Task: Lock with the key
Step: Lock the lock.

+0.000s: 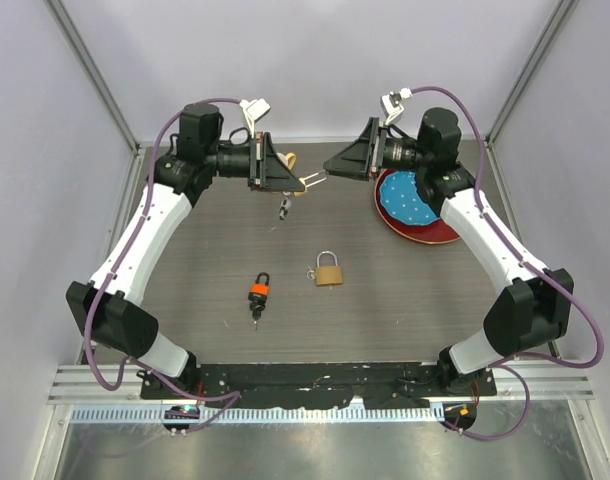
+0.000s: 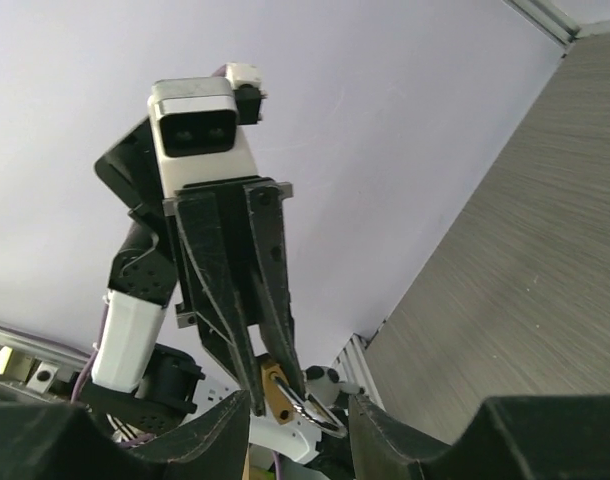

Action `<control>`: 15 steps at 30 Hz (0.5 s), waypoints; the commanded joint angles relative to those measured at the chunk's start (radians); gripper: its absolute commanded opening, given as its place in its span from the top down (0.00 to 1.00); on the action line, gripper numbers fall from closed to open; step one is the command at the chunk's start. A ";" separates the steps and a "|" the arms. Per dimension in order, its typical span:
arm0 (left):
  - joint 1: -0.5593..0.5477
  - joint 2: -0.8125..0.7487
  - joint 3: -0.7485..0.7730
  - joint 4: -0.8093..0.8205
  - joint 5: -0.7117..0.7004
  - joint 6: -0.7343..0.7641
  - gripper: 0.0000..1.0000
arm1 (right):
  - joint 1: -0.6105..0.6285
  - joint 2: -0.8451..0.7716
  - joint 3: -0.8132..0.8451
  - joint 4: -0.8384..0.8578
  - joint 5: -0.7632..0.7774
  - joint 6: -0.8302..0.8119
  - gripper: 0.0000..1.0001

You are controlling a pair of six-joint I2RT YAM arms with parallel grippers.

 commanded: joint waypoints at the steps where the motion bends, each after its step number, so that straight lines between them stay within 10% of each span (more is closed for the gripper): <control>1: 0.004 -0.012 -0.010 0.096 0.052 -0.051 1.00 | 0.015 -0.067 0.018 0.158 -0.027 0.085 0.51; 15: 0.004 -0.028 -0.039 0.185 0.053 -0.113 1.00 | 0.035 -0.099 0.003 0.020 -0.021 -0.013 0.67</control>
